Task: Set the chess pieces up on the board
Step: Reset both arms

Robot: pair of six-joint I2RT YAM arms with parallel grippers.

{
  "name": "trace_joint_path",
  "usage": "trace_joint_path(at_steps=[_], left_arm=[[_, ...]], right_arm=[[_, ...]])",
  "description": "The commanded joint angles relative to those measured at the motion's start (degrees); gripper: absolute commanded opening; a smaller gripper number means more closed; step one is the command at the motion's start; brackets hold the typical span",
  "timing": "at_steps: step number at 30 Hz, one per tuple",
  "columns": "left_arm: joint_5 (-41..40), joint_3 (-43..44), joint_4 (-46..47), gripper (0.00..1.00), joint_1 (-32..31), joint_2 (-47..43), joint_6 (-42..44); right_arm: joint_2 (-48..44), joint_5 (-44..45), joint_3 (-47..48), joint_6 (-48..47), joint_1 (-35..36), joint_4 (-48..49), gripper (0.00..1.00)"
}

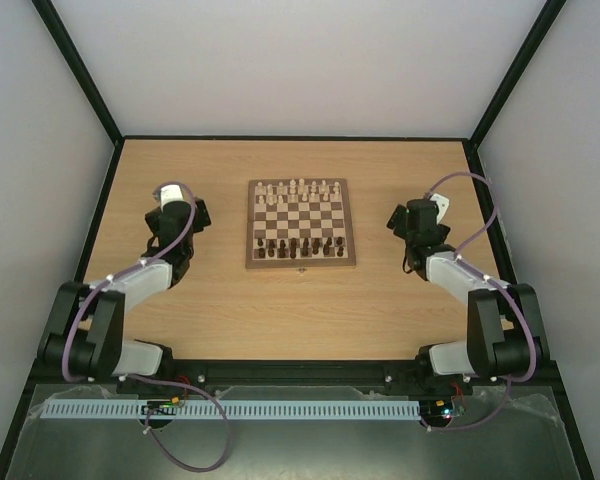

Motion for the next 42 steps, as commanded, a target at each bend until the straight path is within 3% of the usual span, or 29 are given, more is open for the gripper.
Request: trace_joint_path(at_steps=[1,10,19,28,30,37,39,42], left_arm=[[-1.71,-0.52,8.71,0.99,1.50,3.60,2.43],[2.34,-1.79,15.26,0.99,5.85,5.24,4.55],[6.20,-0.14,14.69,1.00,8.40,6.77,5.25],[5.16,-3.13,15.39,0.99,8.58,3.79,4.32],[3.10,-5.04,16.38,1.00,8.52,2.09,3.18],[0.07,-12.12,22.72,0.99,9.00,-3.34,0.64],[1.05,-12.17,22.78,0.99,9.58,-3.44,0.33],[3.77,-11.58,21.87,1.00,10.48,-3.11,0.70]], right_arm=[[1.17,7.15,-4.54,-2.32,-0.15,11.37,0.99],[5.08,12.57,-4.29,-7.75,-1.01,17.63,0.99],[9.31,13.78,-8.41,-5.20,-4.27,24.12,0.99],[13.09,9.85,-5.41,-8.54,-4.56,24.80,0.99],[14.94,7.59,-2.57,-8.40,-5.40,21.16,0.99],[11.29,0.96,-7.78,-12.79,-4.53,27.80,0.99],[10.63,2.51,-9.01,-15.48,-2.33,29.96,0.99],[10.17,4.35,-7.16,-12.22,-1.68,22.89,0.99]])
